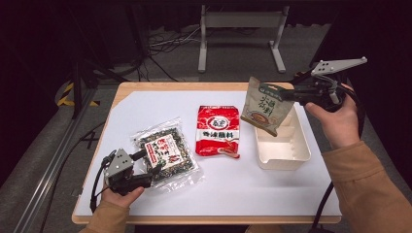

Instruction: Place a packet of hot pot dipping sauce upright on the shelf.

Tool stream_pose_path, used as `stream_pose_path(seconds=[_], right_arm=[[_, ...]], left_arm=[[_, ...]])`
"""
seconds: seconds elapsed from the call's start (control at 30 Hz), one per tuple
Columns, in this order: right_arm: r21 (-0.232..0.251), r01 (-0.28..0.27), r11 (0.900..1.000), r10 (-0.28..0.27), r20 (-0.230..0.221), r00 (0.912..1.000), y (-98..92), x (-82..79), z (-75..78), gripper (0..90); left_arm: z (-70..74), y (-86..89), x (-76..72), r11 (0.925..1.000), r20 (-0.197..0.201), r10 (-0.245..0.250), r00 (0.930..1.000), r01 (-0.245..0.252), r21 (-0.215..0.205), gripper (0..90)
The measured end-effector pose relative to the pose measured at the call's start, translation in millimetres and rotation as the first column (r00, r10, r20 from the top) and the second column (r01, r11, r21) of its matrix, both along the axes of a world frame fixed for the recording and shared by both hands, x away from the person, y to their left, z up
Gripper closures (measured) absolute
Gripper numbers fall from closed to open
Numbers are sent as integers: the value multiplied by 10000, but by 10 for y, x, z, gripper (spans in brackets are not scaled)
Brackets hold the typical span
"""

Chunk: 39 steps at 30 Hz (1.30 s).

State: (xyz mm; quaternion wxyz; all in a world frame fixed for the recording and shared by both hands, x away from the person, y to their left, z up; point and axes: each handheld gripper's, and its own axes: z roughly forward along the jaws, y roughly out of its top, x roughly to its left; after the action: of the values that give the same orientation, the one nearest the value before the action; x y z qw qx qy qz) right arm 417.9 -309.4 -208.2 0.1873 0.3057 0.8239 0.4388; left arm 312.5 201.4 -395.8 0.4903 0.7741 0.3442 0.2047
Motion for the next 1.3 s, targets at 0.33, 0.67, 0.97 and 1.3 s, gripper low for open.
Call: stream_pose_path(seconds=[0.33, 0.67, 0.97, 1.3], right_arm=[[-363, 257, 9990, -255, 55, 9997, -102, 218, 70, 899], [-670, 37, 9977, -19, 274, 9996, -246, 381, 98, 898], [-1228, -632, 9904, 707, 577, 9958, -286, 505, 122, 899], [-1441, -858, 9858, 974, 753, 9924, -391, 694, 70, 899]], left_arm=[[-7, 90, 37, 9992, -38, 367, 9993, -368, -164, 272], [-11, 187, 42, 9963, -54, 784, 9969, -785, -336, 272], [-31, 261, -51, 9927, -50, 1194, 9928, -1195, -183, 272], [-44, 352, -150, 9873, -88, 1570, 9876, -1571, -220, 272]])
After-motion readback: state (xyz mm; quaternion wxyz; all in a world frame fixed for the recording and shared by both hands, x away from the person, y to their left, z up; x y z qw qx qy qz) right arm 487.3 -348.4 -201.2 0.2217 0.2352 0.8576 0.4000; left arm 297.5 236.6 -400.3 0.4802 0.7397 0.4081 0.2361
